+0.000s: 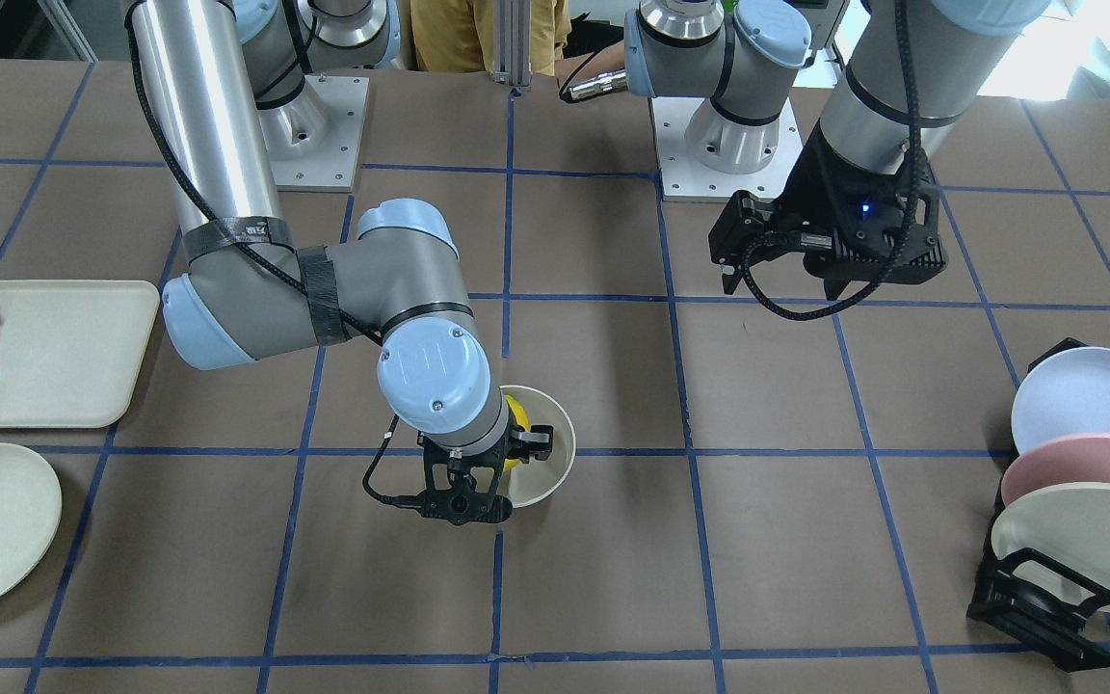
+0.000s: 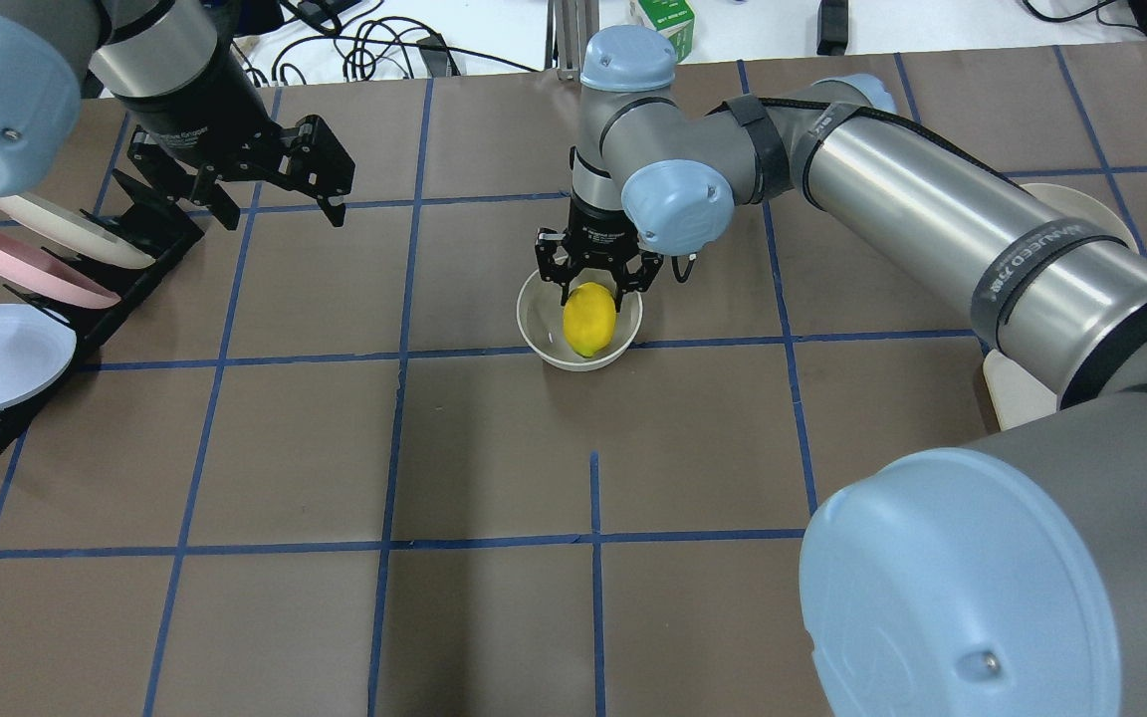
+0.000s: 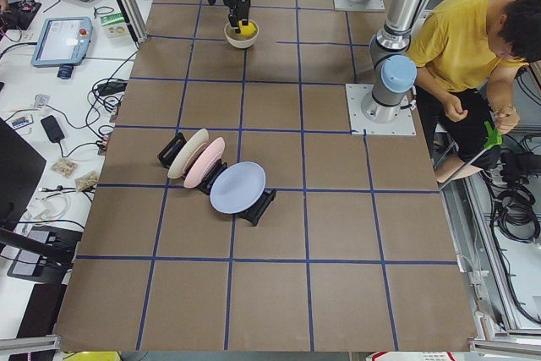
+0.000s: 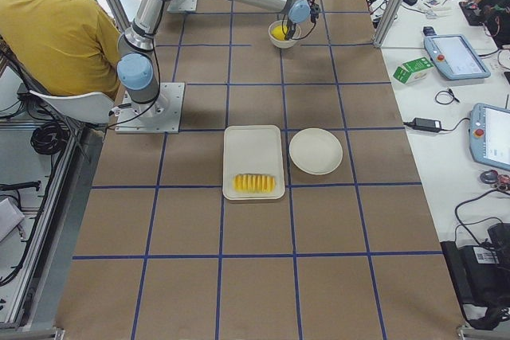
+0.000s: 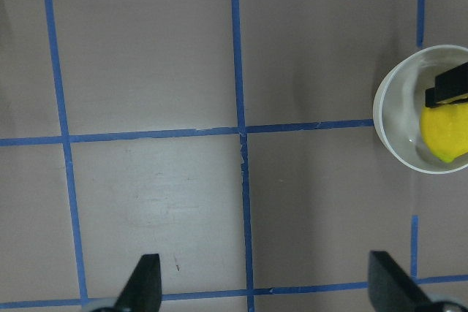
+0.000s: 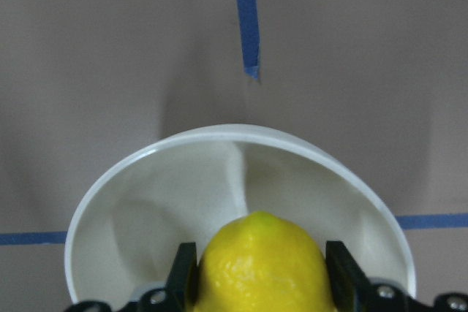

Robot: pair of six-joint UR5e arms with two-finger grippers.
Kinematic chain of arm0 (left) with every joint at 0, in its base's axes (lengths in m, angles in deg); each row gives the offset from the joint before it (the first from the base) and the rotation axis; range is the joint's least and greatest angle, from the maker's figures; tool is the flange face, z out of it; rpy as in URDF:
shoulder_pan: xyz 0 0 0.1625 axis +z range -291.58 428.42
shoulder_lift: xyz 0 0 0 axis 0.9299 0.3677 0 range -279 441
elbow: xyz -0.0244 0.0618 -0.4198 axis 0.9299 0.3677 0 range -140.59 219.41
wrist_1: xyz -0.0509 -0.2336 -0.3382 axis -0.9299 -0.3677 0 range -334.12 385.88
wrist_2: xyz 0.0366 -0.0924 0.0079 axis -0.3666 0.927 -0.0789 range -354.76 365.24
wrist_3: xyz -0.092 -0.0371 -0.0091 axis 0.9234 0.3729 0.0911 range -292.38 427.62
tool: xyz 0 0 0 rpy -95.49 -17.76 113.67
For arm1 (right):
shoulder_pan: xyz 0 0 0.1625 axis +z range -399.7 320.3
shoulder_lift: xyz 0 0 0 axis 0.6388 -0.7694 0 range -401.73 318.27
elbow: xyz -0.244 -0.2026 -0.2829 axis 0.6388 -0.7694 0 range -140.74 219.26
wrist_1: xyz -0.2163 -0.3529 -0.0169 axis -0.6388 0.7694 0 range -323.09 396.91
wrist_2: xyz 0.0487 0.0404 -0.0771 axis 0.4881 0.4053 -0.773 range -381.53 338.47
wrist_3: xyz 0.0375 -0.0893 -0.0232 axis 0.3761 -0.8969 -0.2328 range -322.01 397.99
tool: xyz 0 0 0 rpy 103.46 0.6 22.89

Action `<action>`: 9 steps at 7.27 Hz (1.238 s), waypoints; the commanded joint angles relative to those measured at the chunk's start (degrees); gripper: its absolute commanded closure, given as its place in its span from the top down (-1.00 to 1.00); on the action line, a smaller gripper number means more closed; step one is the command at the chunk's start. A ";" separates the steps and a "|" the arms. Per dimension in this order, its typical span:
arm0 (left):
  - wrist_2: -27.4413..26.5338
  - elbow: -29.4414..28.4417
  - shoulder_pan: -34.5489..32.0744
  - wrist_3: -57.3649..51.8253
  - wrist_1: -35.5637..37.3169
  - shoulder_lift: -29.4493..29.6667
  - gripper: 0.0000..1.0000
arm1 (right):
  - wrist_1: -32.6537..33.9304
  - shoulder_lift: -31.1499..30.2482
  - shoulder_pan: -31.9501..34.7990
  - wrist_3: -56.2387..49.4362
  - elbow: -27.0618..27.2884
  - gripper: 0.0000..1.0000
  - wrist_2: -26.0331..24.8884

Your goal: Place bowl and put lemon in it

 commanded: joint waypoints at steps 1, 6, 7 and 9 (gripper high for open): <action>0.18 0.05 0.02 0.07 0.07 0.01 1.00 | 0.79 0.85 0.33 -0.01 0.09 -0.04 0.01; 0.27 0.05 0.02 0.24 0.15 0.10 1.00 | -0.26 -1.59 0.59 0.08 -0.70 1.00 -1.04; 0.35 0.05 0.02 0.24 0.15 0.10 1.00 | -3.57 -4.66 -0.71 -1.14 -1.40 1.00 -2.61; 0.35 -0.04 -0.33 0.86 0.15 0.28 1.00 | -11.21 -9.06 -6.58 -5.26 -3.94 1.00 -12.36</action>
